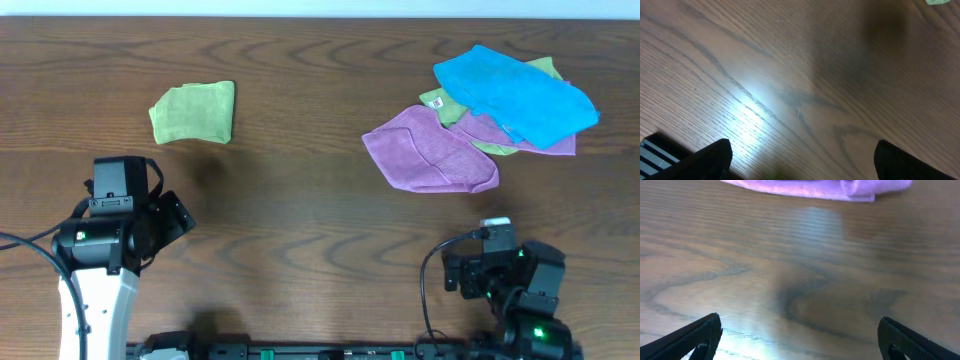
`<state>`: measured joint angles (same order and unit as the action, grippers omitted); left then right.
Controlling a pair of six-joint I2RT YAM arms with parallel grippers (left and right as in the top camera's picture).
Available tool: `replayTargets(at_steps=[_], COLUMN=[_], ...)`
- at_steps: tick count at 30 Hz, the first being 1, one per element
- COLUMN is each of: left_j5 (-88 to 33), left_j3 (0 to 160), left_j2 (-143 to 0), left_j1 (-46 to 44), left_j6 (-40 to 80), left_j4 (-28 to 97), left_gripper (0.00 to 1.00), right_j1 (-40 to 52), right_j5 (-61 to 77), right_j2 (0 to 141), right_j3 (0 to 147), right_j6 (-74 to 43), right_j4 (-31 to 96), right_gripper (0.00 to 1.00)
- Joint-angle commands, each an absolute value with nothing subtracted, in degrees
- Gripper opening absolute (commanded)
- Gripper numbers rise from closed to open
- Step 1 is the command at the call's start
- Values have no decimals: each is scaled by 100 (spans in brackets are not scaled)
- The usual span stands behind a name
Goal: Fold the cloth
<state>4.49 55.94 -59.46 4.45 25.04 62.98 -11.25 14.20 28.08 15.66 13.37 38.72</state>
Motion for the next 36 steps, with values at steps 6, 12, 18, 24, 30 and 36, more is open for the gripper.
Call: replayTargets(at_steps=[6,12,18,24,30,36], left_j5=[440,440,443,443,443,443], left_j3=[5596,5596,5596,5596,5596,5596], left_j2=[-5911,-5911,-5911,-5911,-5911,-5911], left_j1=[447,447,447,447,447,447], left_j6=[2438,2440,2440,2440,2440,2440], left_j4=[6322,6322,6316,6318,6316,6316], left_gripper=[91,90,91,91,90,90], right_j1=[-252,-237,-239,-244,-244,-244], right_j5=[1503,1503,1503,1503,1503,1503], right_j2=[2161,1474,1234,1225,1122,768], right_j3=[1514,1514,1474,1083,1015,1015], right_j6=[1422,1422,1422,1422,1422,1422], right_j4=[3881,3881,3879,4010,4521,4517], right_gripper=[99,99,99,99,99,99])
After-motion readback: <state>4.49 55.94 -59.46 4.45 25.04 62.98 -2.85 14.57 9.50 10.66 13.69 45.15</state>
